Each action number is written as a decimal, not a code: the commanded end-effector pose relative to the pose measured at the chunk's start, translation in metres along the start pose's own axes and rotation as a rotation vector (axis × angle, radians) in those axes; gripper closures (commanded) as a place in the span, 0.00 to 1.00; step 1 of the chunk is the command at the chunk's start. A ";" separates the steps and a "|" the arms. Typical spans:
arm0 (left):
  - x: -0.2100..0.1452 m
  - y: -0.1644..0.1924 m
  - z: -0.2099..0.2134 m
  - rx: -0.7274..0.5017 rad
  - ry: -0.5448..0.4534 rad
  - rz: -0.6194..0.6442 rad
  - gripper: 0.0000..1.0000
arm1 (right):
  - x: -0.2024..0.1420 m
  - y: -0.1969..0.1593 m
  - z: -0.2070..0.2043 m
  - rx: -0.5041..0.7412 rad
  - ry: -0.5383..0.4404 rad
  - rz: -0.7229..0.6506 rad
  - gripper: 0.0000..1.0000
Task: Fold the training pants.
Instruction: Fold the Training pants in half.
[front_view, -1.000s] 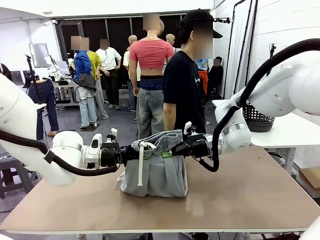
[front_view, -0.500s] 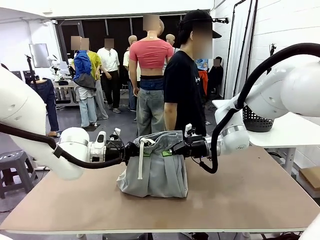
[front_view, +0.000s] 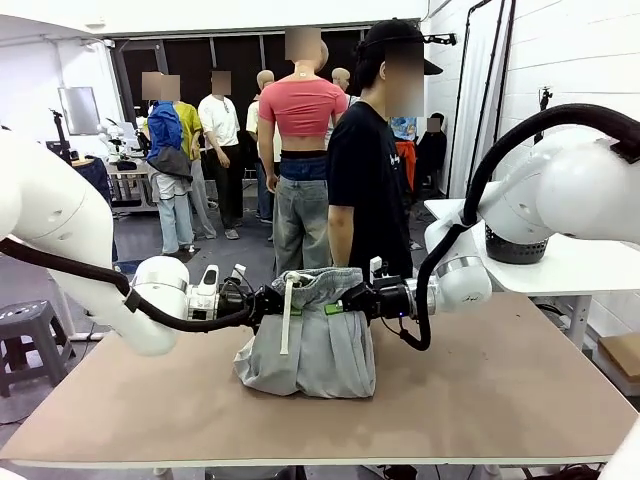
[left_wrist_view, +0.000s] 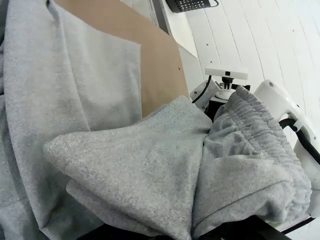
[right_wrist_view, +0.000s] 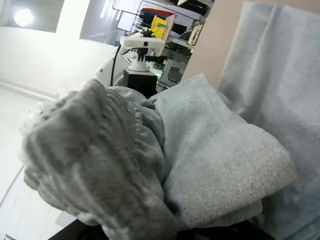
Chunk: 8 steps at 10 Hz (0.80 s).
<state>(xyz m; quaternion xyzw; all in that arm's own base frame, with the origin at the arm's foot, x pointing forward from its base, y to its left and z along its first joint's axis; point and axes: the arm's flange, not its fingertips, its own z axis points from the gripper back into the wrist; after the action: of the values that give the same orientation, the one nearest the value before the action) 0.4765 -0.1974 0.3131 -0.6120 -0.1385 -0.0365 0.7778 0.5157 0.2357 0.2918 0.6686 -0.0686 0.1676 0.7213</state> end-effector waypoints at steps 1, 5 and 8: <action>-0.002 -0.005 -0.001 -0.003 0.003 -0.016 1.00 | -0.003 0.002 0.002 0.025 0.002 -0.003 1.00; 0.003 -0.004 -0.005 0.016 0.015 -0.005 1.00 | 0.007 0.000 0.000 0.007 -0.021 -0.020 1.00; 0.022 -0.011 -0.006 0.020 -0.027 -0.079 1.00 | 0.029 0.004 -0.001 0.017 -0.058 0.028 1.00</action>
<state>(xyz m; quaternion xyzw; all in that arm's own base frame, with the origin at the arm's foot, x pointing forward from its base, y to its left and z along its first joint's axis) 0.4877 -0.2010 0.3241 -0.6075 -0.1544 -0.0458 0.7778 0.5316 0.2366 0.2993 0.6721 -0.0811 0.1713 0.7158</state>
